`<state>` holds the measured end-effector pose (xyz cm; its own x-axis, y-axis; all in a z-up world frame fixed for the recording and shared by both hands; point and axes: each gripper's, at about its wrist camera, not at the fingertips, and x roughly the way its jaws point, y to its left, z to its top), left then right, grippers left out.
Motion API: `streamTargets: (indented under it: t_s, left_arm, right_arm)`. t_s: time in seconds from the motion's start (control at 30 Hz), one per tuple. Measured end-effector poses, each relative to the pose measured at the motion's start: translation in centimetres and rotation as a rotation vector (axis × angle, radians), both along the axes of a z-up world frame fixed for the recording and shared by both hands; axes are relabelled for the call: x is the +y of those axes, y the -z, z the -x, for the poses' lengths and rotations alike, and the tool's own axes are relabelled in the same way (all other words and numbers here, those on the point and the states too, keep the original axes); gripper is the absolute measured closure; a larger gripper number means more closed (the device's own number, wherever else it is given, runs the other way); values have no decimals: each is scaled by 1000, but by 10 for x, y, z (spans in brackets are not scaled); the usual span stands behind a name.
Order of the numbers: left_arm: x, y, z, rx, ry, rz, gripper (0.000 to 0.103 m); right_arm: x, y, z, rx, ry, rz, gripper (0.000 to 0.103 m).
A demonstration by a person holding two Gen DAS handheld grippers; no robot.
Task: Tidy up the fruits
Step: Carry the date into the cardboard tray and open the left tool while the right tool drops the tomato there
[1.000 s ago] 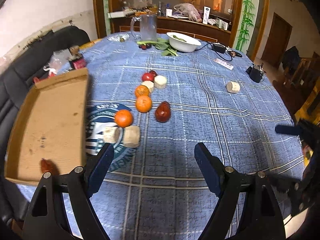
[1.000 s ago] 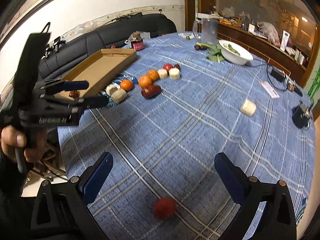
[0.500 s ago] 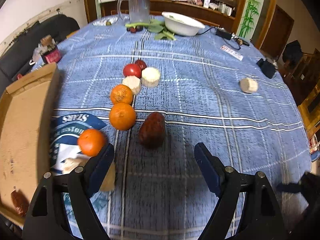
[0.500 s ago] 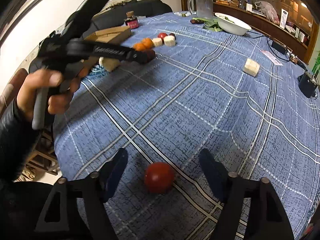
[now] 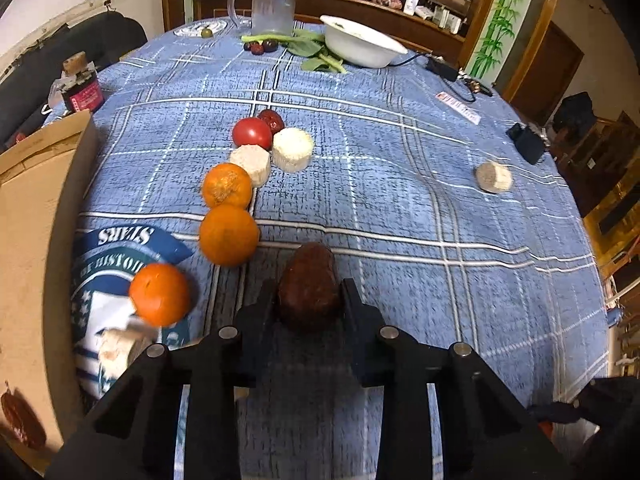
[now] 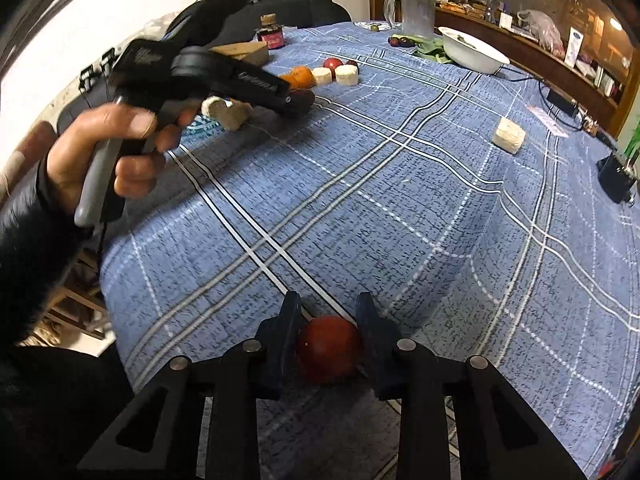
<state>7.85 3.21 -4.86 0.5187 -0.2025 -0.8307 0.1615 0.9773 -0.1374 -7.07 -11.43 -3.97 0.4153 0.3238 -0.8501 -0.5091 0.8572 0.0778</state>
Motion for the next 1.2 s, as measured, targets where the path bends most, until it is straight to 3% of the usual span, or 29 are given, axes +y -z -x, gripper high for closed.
streamTargets:
  t_s: [0.37,0.77,1.2]
  left_arm:
    - [24,-33,51,-68,1,57,75]
    - [77,-60,80,-140,-98,11,75]
    - [122,-64,96,-156,-189,-13,75]
  right_arm:
    - [21,-23,-18,-35,-21,-89,74]
    - [75,-40,-35,-63,-129,-121,74]
    - [118,-46,-48,-54,-218,-145,74]
